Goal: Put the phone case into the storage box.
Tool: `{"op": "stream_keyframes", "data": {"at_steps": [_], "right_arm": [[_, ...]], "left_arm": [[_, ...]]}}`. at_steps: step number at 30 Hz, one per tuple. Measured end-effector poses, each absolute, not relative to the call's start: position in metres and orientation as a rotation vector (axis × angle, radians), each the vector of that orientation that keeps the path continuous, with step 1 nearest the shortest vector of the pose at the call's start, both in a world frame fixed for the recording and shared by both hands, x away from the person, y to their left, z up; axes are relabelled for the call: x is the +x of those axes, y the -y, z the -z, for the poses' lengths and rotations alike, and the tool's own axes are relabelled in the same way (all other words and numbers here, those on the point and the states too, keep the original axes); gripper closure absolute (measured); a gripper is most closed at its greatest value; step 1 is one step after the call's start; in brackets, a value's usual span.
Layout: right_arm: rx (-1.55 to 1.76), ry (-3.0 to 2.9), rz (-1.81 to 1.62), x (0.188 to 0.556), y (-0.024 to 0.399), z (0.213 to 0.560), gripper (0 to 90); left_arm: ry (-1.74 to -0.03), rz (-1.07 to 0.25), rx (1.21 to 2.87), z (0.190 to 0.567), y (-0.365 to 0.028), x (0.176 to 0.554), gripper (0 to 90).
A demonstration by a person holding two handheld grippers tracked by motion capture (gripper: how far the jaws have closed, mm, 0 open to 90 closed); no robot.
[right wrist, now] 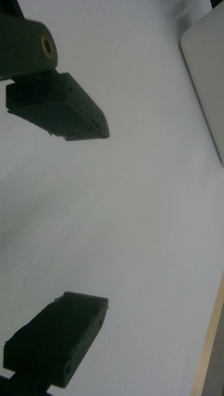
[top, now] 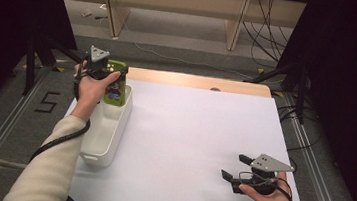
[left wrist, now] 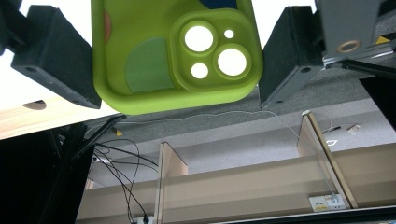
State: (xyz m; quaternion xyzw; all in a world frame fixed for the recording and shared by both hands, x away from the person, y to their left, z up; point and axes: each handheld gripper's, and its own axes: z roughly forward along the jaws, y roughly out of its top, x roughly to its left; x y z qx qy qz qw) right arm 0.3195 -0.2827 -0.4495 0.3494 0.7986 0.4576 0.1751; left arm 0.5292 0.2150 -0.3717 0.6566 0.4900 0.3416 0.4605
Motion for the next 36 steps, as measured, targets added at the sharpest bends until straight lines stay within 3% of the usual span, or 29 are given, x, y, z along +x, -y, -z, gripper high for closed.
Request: {"op": "stream_keyframes", "data": {"at_steps": [28,36], "right_arm": [[0.992,-2.262,-1.3,0.319,0.283,0.45,16.5],[0.992,-2.264,-1.3,0.319,0.283,0.449,16.5]], "left_arm": [[-1.198,-0.885,1.656,0.38,-0.219,0.536,15.8],[-1.23,-0.844,1.64,0.382,-0.217,0.535,15.8]]}}
